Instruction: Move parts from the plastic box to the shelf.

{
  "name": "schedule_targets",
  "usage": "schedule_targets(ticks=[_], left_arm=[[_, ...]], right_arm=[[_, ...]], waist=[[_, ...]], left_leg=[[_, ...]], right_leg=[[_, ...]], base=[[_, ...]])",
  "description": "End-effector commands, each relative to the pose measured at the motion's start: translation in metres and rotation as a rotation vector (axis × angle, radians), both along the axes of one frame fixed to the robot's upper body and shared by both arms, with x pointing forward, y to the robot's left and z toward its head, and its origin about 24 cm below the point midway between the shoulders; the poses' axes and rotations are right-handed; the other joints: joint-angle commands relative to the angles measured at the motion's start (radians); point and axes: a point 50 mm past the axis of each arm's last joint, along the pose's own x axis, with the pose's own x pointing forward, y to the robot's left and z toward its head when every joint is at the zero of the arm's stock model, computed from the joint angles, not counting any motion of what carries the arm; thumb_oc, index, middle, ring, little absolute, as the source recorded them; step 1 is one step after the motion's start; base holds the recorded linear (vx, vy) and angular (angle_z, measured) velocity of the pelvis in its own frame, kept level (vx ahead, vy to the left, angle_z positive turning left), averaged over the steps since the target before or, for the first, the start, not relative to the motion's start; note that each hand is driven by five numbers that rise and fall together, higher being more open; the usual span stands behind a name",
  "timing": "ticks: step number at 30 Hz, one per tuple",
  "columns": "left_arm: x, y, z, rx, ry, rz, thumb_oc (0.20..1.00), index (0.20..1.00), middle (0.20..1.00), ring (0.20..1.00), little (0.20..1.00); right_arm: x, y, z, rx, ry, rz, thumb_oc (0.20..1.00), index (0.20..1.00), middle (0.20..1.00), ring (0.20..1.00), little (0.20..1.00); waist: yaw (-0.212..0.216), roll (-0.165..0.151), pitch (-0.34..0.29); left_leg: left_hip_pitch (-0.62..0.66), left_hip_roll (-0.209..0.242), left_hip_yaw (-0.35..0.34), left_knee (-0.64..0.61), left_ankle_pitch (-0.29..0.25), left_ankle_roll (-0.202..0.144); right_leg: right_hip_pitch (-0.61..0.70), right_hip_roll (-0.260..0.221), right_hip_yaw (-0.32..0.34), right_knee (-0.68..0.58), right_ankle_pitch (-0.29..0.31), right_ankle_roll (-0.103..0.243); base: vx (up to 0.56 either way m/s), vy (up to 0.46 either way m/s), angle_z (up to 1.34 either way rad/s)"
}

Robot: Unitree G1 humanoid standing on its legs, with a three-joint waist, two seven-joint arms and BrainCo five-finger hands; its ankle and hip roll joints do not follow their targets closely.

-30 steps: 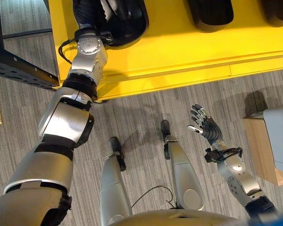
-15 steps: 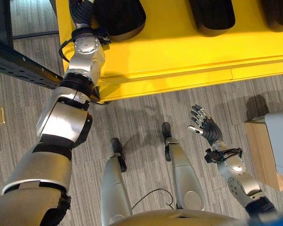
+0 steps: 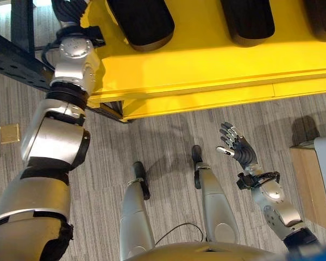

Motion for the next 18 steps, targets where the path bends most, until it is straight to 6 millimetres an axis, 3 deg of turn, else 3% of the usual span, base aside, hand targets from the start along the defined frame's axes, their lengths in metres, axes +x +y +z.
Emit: schedule_targets(ticks=[1,6,13,18], left_arm=[[-0.014,0.005,0.049,0.163,-0.122,0.065,1.000,1.000,1.000,1.000,1.000],[-0.017,-0.010,0.060,0.314,-0.149,0.065,1.000,1.000,1.000,1.000,1.000],[-0.025,-0.047,0.072,0.554,-0.238,0.029,1.000,1.000,1.000,1.000,1.000],[-0.031,-0.062,0.061,0.555,-0.302,-0.069,1.000,1.000,1.000,1.000,1.000]], right_arm=[[-0.002,-0.016,0.010,-0.009,-0.048,-0.009,1.000,1.000,1.000,1.000,1.000],[-0.002,-0.018,0.010,-0.008,-0.046,-0.008,1.000,1.000,1.000,1.000,1.000],[0.000,-0.020,0.013,-0.005,-0.059,-0.007,1.000,1.000,1.000,1.000,1.000],[0.002,-0.020,0.016,-0.004,-0.080,-0.017,1.000,1.000,1.000,1.000,1.000]], waist=[[-0.007,0.023,-0.014],[0.000,0.026,-0.010],[0.009,0.029,-0.005],[0.016,0.029,-0.003]], left_leg=[[0.024,0.048,-0.058,-0.025,0.001,-0.055],[0.037,0.046,-0.059,-0.032,0.005,-0.055],[0.057,0.046,-0.060,-0.041,0.007,-0.055],[0.076,0.046,-0.060,-0.048,0.009,-0.055]], right_leg=[[0.108,-0.059,-0.019,0.049,-0.105,0.037],[0.122,-0.060,-0.021,0.047,-0.106,0.037],[0.139,-0.060,-0.025,0.050,-0.110,0.037],[0.157,-0.061,-0.026,0.049,-0.113,0.037]], base=[[-0.01,-0.020,0.12],[0.00,-0.007,0.02],[0.00,-0.020,0.04],[0.00,-0.003,0.01]])
